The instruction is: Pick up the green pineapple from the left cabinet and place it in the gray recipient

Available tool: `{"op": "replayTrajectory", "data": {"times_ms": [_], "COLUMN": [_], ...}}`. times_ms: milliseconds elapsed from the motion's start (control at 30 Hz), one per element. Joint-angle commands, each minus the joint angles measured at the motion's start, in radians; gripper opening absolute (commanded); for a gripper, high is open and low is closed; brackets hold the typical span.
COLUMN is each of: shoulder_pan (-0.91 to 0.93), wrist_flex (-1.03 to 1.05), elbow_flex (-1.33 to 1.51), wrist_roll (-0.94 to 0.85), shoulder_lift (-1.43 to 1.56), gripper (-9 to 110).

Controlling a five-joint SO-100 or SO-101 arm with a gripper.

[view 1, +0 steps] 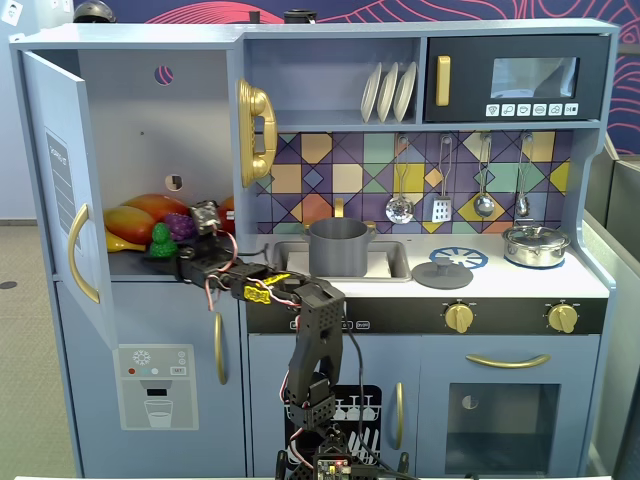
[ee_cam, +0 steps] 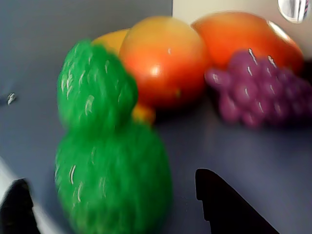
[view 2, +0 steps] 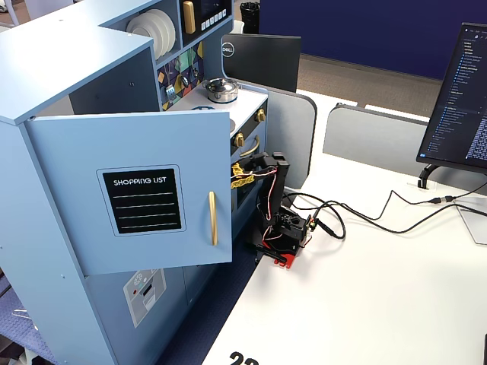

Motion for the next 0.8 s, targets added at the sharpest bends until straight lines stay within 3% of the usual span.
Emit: {"op": "replayTrajectory", "data": {"times_ms": [0,133,433,600,767], "shoulder_pan": [-0.048,-0.080,-0.091,0.097,0.492], "wrist_flex": [-0.025,-0.160,0.023,0.138,0.336], "elbow_flex": [-0.124,0.029,0.523,0.568,0.431], "wrist_roll": [-0.035,-0.121,-0.331,-0.307,-0.121], "shoulder_lift": [0.014,0.202,0.992,1.258,1.290], "gripper": [0,0,0,0,0]}}
